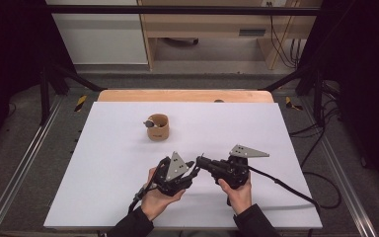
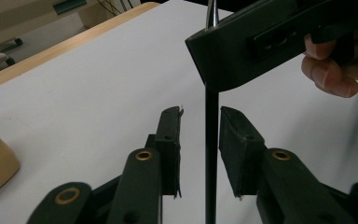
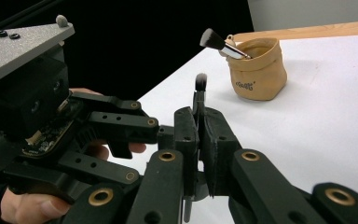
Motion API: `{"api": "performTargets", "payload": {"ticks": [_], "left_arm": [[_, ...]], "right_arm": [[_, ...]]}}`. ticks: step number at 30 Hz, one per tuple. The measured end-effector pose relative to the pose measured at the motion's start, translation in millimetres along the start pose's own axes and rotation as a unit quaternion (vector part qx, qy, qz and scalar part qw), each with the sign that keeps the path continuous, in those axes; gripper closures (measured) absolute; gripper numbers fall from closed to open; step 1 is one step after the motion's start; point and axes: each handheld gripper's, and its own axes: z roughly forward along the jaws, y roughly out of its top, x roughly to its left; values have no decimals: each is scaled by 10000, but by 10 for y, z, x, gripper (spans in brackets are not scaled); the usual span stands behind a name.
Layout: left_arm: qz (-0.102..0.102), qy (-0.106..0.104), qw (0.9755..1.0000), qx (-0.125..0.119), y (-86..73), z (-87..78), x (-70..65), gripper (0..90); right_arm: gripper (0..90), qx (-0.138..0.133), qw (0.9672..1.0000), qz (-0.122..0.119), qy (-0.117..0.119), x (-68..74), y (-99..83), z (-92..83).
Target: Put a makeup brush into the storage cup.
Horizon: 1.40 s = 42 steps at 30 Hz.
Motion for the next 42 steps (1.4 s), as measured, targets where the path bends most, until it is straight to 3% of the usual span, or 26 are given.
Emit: {"api": "performTargets", "payload": {"ticks": [9, 18, 31, 42], "left_arm": [[-44, -69, 10000, -1, -17, 10, -16, 838], [-88, -17, 10000, 11, -27, 5, 0, 844], [-412, 195, 9989, -59, -118, -141, 289, 844], [-640, 254, 9974, -189, -161, -304, 469, 843]], "right_arm": [[857, 11, 10000, -18, 13, 1, -3, 0], [839, -7, 10000, -57, -30, 2, -9, 7], [581, 34, 9985, -388, -386, -9, 56, -99], [319, 194, 9941, -631, -865, -84, 95, -190]]}}
